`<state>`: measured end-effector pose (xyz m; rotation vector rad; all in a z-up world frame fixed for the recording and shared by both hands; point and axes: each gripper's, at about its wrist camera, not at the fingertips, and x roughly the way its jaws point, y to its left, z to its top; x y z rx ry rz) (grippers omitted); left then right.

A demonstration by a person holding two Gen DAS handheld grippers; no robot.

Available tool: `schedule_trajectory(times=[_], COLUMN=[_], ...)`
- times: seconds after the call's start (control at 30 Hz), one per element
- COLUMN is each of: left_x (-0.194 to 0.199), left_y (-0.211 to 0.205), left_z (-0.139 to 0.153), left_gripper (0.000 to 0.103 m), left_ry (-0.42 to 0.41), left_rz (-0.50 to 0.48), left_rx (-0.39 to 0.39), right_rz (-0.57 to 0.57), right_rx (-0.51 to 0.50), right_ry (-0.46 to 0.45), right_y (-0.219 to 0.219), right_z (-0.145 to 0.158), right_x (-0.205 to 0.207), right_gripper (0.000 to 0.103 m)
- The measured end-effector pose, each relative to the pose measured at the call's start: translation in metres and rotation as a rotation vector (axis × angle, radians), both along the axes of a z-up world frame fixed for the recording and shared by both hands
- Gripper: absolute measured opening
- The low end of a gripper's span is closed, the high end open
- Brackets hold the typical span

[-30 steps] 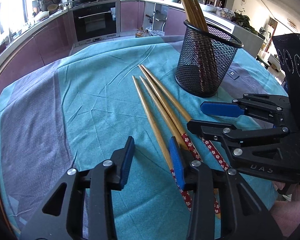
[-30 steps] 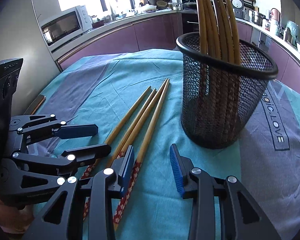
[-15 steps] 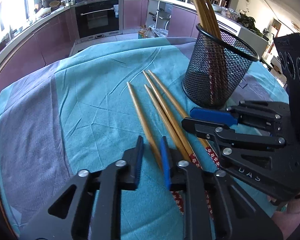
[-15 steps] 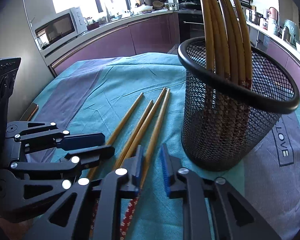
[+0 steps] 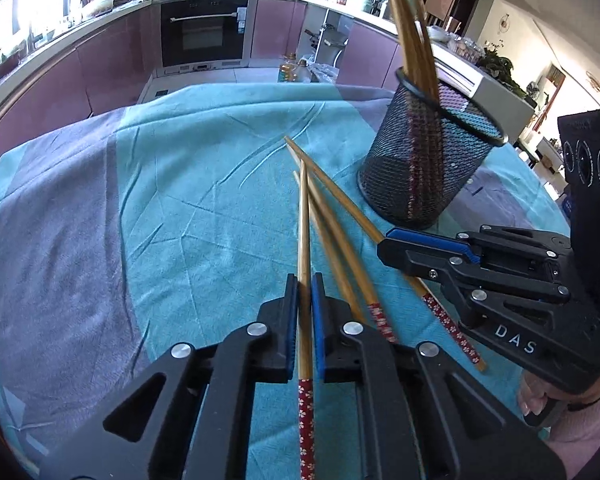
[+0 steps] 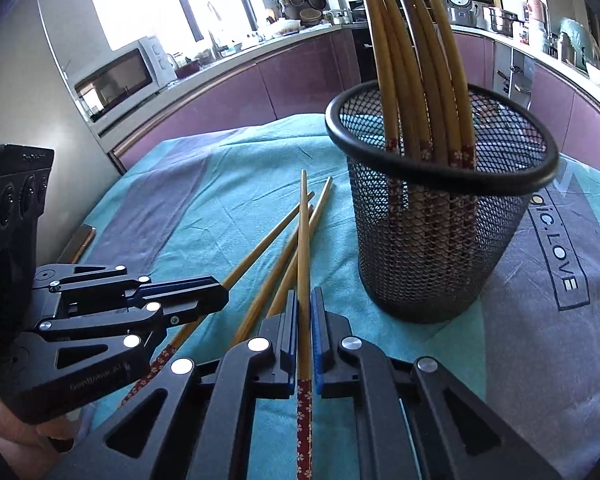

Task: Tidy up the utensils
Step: 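Lift both held chopsticks upright and carry them over the mesh cup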

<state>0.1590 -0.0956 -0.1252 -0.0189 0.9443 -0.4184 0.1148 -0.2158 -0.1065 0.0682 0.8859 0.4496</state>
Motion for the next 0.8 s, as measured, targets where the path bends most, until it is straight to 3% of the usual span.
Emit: schedule_trajectory(times=[0.3,0.8], left_x=[-0.016,-0.036], left_y=[0.003,0.012], left_z=[0.032,0.114], left_gripper=[0.008,0.007], left_ry=[-0.049,-0.21], left_rz=[-0.049,-0.12], left_rx=[-0.058,-0.18], right_rz=[0.043,0.013], right_rx=[0.052,0.113], right_ry=[-0.07,-0.25], right_y=[-0.017,-0.059], right_z=[0.032,0.099], right_x=[-0.024,-0.042], right_gripper=[0.006,0.006])
